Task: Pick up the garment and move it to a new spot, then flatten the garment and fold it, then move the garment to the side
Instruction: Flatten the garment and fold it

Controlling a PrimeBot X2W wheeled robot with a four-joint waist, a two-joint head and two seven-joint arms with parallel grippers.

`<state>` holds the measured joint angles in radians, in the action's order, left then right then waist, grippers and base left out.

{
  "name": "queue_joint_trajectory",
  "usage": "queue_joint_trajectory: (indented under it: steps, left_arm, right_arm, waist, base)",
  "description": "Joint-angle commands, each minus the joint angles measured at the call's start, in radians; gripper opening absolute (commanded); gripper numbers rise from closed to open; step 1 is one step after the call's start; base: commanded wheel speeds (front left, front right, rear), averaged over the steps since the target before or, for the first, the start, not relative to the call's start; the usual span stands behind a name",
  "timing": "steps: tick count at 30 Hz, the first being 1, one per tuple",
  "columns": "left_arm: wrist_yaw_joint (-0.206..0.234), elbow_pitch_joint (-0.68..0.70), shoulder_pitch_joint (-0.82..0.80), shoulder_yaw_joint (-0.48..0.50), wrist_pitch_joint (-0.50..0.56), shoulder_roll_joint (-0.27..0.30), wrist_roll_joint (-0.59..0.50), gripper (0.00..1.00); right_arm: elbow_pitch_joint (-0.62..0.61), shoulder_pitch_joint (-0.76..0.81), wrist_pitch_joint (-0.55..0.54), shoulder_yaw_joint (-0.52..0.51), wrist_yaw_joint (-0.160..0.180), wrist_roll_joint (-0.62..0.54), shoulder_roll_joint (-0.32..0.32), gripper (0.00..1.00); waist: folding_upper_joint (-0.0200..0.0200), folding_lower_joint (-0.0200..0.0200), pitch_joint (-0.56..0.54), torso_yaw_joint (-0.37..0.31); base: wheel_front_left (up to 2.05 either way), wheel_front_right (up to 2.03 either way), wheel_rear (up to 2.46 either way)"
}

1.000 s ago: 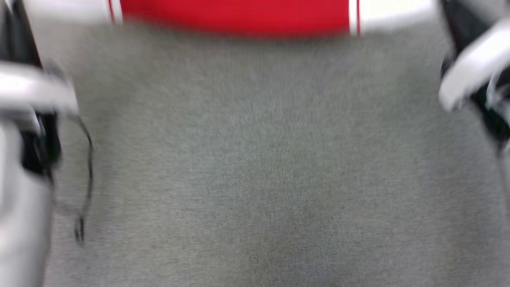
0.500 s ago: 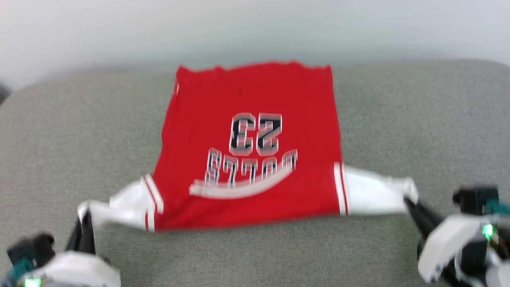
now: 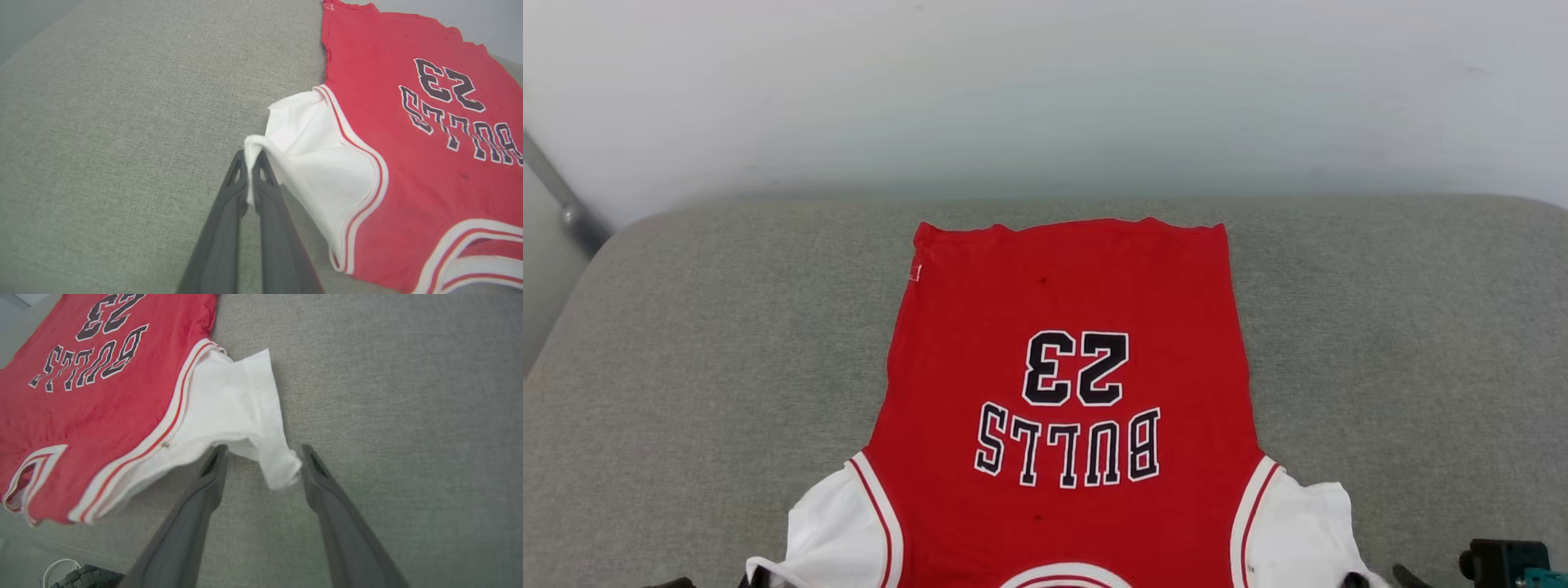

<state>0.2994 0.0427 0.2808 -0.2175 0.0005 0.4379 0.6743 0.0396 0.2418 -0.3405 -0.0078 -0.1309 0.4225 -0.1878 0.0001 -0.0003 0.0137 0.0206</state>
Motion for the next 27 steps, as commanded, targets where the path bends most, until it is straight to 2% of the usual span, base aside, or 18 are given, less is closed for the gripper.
queue_joint_trajectory:
  steps: [1, 3, 6, 10, 17, 21, 27]
  left_arm:
    - [0.003, 0.007, 0.009, 0.0, -0.009, -0.002, 0.001, 0.0]
    - [0.006, 0.013, 0.01, -0.002, -0.02, -0.009, -0.003, 0.0]
    - [0.004, 0.027, -0.003, -0.003, -0.032, -0.013, -0.008, 0.0]
    - [-0.005, 0.056, -0.042, -0.009, -0.047, -0.011, -0.023, 0.0]
    - [-0.047, 0.089, -0.154, -0.062, -0.065, -0.045, -0.044, 0.0]
    - [-0.086, 0.079, -0.243, -0.102, -0.094, -0.077, -0.059, 0.0]
    - [-0.128, 0.063, -0.344, -0.127, -0.16, -0.128, -0.069, 0.0]
  right_arm:
    - [-0.011, 0.005, 0.001, -0.008, 0.0, 0.003, 0.008, 1.0]
    - [-0.028, -0.017, 0.002, -0.022, 0.0, 0.006, 0.006, 1.0]
    - [-0.04, -0.093, -0.01, -0.041, 0.0, -0.009, -0.033, 1.0]
    - [-0.006, -0.268, -0.047, -0.083, 0.0, -0.007, -0.059, 1.0]
    - [0.206, -0.648, -0.167, -0.143, 0.0, 0.011, -0.102, 1.0]
    - [0.337, -0.85, -0.3, -0.178, 0.0, -0.005, -0.134, 1.0]
    - [0.433, -1.106, -0.554, -0.199, 0.0, -0.073, -0.167, 1.0]
  waist:
    - [-0.0001, 0.0003, -0.001, 0.006]
    - [-0.0001, 0.0003, 0.0, 0.011]
    - [-0.0001, 0.0003, 0.012, 0.018]
    - [-0.0001, 0.0003, 0.053, 0.037]
    - [-0.0001, 0.0003, 0.193, 0.13]
    - [-0.0001, 0.0003, 0.292, 0.203]
    - [-0.0001, 0.0003, 0.425, 0.278]
  base:
    - [0.0, 0.0, 0.0]
    - [0.0, 0.0, 0.0]
    - [0.0, 0.0, 0.0]
    - [0.0, 0.0, 0.0]
    - [0.0, 0.0, 0.0]
    - [0.0, 0.0, 0.0]
    - [0.0, 0.0, 0.0]
